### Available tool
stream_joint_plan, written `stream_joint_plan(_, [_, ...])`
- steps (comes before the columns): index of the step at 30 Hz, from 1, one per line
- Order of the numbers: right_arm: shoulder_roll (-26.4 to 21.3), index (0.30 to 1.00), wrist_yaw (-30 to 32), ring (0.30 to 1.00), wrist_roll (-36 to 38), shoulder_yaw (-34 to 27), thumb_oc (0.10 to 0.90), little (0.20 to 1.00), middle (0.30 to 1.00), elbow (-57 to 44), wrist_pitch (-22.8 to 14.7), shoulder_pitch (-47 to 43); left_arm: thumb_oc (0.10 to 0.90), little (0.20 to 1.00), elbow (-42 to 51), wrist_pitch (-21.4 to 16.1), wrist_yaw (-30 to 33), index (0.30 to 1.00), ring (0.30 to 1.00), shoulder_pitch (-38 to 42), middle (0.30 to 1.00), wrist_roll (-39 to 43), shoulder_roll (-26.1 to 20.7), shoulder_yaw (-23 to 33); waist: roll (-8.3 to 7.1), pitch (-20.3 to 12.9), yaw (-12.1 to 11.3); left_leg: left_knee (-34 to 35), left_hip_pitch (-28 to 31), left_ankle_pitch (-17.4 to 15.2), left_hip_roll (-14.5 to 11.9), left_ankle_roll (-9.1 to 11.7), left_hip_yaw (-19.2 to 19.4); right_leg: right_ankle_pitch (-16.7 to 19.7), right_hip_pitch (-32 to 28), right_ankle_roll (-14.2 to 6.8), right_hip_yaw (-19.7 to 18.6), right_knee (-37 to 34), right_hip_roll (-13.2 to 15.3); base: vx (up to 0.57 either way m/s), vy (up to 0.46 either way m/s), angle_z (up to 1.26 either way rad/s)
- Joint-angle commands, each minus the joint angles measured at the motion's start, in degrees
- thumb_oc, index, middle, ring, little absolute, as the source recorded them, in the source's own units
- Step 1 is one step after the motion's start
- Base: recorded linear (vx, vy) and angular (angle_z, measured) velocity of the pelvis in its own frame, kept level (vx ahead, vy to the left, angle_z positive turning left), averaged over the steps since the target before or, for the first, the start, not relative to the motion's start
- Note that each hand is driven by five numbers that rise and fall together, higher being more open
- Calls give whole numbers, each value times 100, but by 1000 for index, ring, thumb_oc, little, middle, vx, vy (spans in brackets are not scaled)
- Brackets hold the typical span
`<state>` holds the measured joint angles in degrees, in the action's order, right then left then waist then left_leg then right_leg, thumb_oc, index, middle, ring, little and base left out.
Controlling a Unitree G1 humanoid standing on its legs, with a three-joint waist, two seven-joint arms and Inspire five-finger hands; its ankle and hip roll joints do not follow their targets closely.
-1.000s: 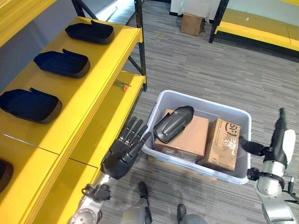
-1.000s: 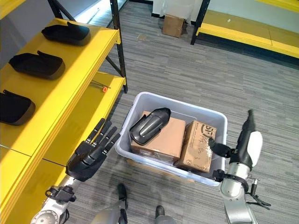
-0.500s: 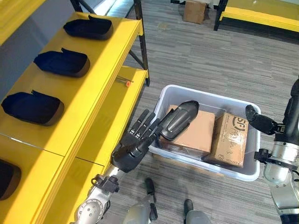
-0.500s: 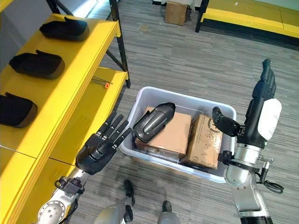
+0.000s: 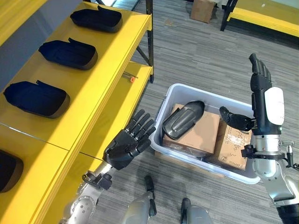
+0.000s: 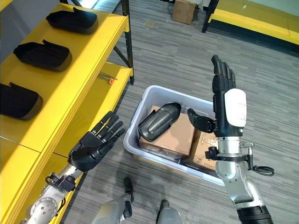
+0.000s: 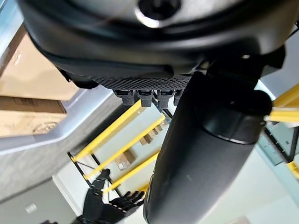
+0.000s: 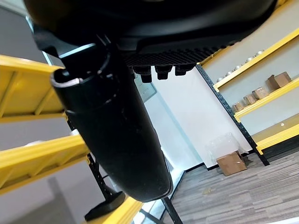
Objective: Move parts from the plastic box to the shelf.
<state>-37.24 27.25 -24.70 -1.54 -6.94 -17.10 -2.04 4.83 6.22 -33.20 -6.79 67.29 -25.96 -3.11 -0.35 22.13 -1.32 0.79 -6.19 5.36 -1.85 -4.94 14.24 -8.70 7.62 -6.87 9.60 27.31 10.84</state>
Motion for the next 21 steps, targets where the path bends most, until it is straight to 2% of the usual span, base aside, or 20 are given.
stream_joint_plan(1, [-221, 1000, 105, 1000, 164, -206, 900, 1000, 1000, -350, -400, -754, 900, 1000, 304, -399, -284, 1000, 1000, 331, 1000, 186, -136, 167, -73, -321, 22, -588, -15, -795, -62, 361, -458, 1256, 13, -251, -267, -1645, 163, -85, -433, 21])
stream_joint_plan(2, [-213, 1000, 13, 1000, 387, -191, 900, 1000, 1000, -373, -323, -761, 900, 1000, 224, -449, -308, 1000, 1000, 405, 1000, 38, -168, 112, -104, -299, 64, -563, -24, -790, -109, 393, -541, 1486, 55, -318, -463, -1942, 213, -24, -423, 27])
stream_joint_plan(4, [-158, 1000, -166, 1000, 669, -199, 900, 1000, 1000, -435, -236, -781, 900, 1000, 278, -170, -628, 1000, 1000, 440, 1000, -156, -195, 23, -137, -235, 123, -546, 26, -811, -230, 445, -661, 1570, 118, -402, -699, -2076, 177, -24, -334, 57])
stream_joint_plan(6, [-193, 1000, -332, 1000, 687, -199, 900, 1000, 1000, -450, -254, -882, 900, 1000, 430, -144, -685, 1000, 1000, 439, 1000, -2, -263, -63, -162, -208, 112, -559, -43, -812, -316, 544, -652, 1519, 74, -461, -597, -2287, 172, -93, -244, 57])
stream_joint_plan(7, [-285, 1000, -448, 1000, 671, -93, 900, 1000, 1000, -457, -304, -1055, 900, 1000, 533, -172, -574, 1000, 1000, 474, 1000, 251, -287, -152, -169, -181, 42, -561, -121, -753, -415, 649, -571, 1487, 46, -460, -358, -2410, 171, -92, -156, 47])
stream_joint_plan(9, [-378, 1000, -566, 1000, 690, 15, 900, 1000, 1000, -523, -357, -1191, 900, 1000, 604, -187, -453, 1000, 1000, 507, 1000, 387, -258, -202, -198, -149, 5, -529, -166, -684, -510, 740, -508, 1416, 32, -469, -175, -2469, 138, -106, -210, 23])
stream_joint_plan(11, [-572, 1000, -762, 1000, 761, 137, 900, 1000, 1000, -625, -296, -1332, 900, 1000, 606, -243, -255, 1000, 1000, 477, 1000, 416, -193, -283, -192, -122, -20, -419, -194, -512, -638, 869, -550, 1297, -14, -369, -33, -2489, 46, -64, -171, -21])
stream_joint_plan(16, [-857, 1000, -1189, 1000, 773, 288, 900, 1000, 1000, -728, -279, -1499, 900, 1000, 428, -245, -418, 1000, 1000, 375, 1000, 438, -118, -316, -97, -113, -40, -159, -186, -258, -704, 953, -622, 1150, -64, -231, 102, -2464, -49, -1, -54, -19])
stream_joint_plan(21, [-1090, 1000, -1579, 1000, 508, 580, 900, 1000, 1000, -713, -345, -1806, 900, 1000, 393, -340, -490, 1000, 1000, 384, 1000, 633, -217, -309, 30, -41, -61, -79, -247, -142, -701, 970, -696, 1041, 24, -161, 126, -2331, -74, -7, -9, -1])
